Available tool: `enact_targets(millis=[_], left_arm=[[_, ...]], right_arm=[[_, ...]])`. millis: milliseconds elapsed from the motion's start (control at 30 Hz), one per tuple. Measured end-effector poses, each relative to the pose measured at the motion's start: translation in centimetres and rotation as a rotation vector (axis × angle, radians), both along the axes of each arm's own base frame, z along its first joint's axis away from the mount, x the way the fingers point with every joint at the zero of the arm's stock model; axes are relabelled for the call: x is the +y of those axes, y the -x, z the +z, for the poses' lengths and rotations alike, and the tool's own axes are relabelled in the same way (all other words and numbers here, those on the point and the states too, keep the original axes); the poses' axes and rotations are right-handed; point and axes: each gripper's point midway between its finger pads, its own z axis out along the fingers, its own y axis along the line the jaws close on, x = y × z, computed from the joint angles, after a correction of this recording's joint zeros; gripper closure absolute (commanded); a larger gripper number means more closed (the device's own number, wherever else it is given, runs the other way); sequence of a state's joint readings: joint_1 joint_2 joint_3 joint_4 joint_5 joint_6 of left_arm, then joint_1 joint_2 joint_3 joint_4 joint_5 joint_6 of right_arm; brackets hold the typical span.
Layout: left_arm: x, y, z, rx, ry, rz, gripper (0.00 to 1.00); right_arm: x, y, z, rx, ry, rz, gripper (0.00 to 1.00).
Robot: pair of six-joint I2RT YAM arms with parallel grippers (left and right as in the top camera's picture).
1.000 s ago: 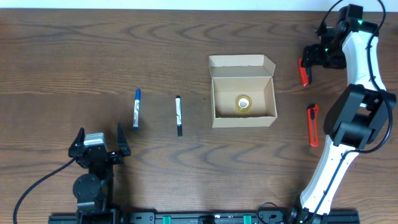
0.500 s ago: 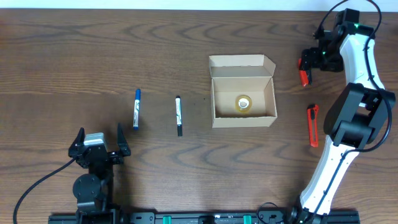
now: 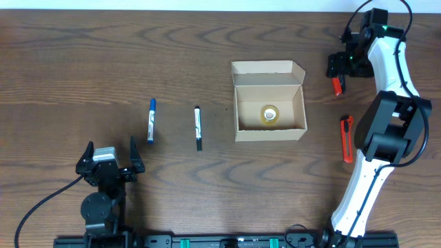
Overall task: Pack container
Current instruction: 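Lower the right gripper and grasp the red stapler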
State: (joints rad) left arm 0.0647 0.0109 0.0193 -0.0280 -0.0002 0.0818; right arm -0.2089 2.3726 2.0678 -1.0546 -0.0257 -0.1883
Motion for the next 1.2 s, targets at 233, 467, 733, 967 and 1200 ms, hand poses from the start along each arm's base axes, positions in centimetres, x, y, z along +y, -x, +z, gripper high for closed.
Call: enact_targets(millis=[233, 467, 733, 967, 1200], left_arm=[[0.0, 0.0, 0.0, 0.000, 0.000, 0.000, 0.05], [0.0, 0.0, 0.0, 0.000, 0.000, 0.000, 0.05], [0.0, 0.0, 0.0, 0.000, 0.000, 0.000, 0.05], [0.0, 0.0, 0.0, 0.000, 0.000, 0.000, 0.05], [0.0, 0.0, 0.0, 0.000, 0.000, 0.000, 0.05]], right_arm=[[0.0, 0.2, -0.6, 0.009, 0.002, -0.001, 0.17], [0.2, 1.5, -2.3, 0.053, -0.007, -0.001, 0.18], [0.1, 0.9, -2.3, 0.026, -0.003, -0.009, 0.19], [0.0, 0.1, -2.3, -0.006, -0.003, -0.033, 0.22], [0.0, 0.1, -2.7, -0.004, -0.006, -0.046, 0.22]])
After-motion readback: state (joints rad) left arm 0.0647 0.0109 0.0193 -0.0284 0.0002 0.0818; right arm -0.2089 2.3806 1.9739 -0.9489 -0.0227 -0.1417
